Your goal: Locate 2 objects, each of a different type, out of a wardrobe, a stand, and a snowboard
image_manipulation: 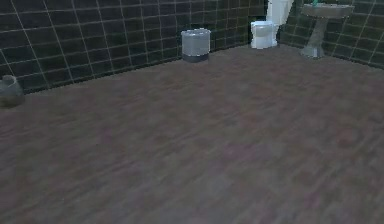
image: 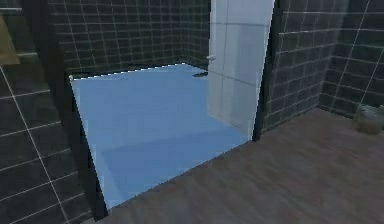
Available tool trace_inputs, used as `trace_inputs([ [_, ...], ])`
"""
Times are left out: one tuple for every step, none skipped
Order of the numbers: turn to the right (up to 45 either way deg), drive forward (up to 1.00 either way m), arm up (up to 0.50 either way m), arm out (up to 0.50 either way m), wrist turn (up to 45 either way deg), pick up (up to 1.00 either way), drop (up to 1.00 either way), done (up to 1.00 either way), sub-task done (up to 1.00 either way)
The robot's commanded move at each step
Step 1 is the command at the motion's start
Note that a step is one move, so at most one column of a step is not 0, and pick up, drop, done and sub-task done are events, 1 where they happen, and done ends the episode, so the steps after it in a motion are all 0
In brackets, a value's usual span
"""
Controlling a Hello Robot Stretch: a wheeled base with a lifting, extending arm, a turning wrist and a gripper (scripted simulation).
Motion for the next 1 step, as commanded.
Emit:
trace_inputs([
  [0.0, 1.00, 0.00, 0.00, 0.0, 0.00, 0.00, 0.00, 0.00],
])
